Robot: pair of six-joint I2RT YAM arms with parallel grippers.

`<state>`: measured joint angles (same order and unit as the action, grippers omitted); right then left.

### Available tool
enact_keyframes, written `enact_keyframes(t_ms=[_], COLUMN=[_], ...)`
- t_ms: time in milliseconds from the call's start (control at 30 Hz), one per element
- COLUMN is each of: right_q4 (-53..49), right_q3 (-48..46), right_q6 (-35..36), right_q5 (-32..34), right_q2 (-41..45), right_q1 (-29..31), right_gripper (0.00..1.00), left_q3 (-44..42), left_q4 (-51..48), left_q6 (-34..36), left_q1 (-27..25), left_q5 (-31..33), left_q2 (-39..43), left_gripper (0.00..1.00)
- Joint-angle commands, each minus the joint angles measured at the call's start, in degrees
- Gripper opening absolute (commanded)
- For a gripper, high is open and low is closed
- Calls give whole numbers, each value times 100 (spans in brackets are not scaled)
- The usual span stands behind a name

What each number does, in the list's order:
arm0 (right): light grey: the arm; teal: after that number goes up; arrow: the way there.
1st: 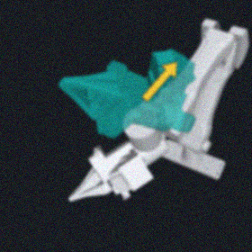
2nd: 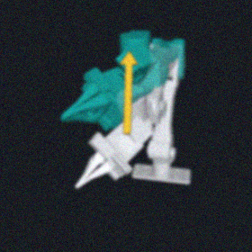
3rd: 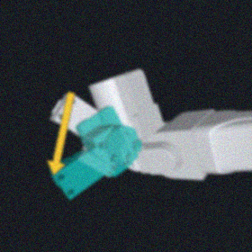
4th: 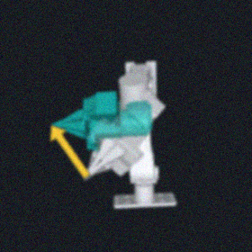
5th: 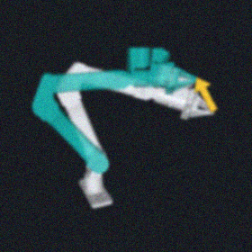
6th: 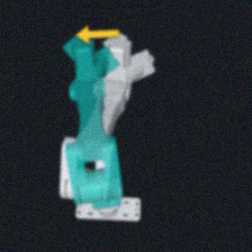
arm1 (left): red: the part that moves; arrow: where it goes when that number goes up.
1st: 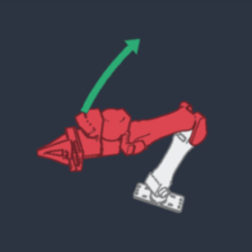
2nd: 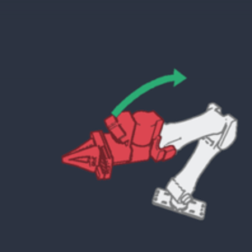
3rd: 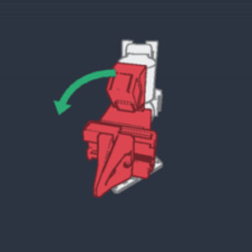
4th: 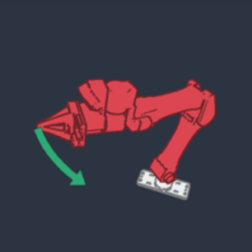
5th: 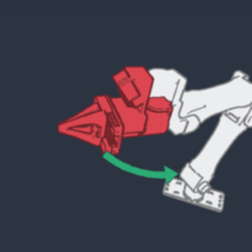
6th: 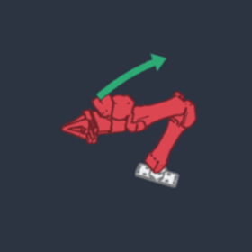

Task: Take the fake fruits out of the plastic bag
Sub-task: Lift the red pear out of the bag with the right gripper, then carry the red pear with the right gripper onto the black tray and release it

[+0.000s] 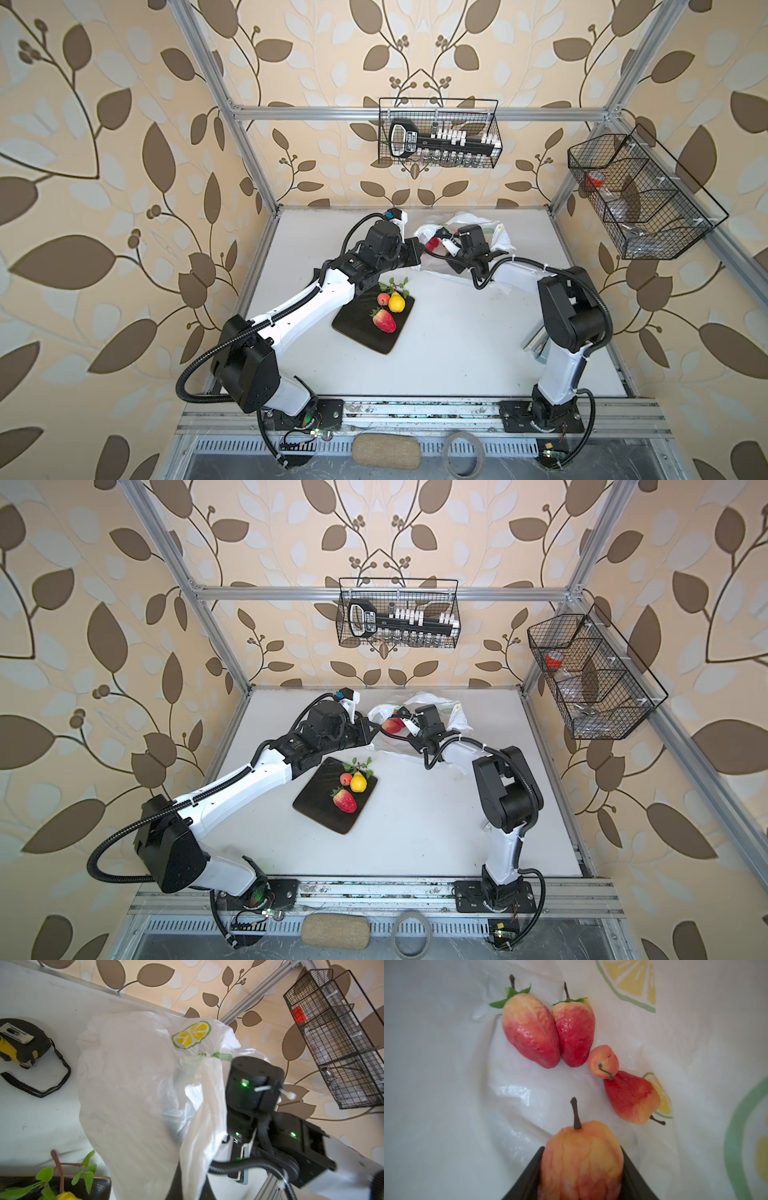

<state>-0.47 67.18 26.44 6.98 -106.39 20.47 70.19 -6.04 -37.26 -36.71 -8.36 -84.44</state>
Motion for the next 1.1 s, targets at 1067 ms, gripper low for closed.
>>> enact_keyframes(t_ms=[1067], right_q4=[-1048], right_q3=[-2259], right_q6=[-507], right_q5=[-2728], right_q2=[4787], right_q1=[849], right_gripper=[45], left_q3=[486], left_q4=[139], left_q6=[-19], left_q1=[84], left_q5=[67], left_q2=[-600], left_gripper=[0])
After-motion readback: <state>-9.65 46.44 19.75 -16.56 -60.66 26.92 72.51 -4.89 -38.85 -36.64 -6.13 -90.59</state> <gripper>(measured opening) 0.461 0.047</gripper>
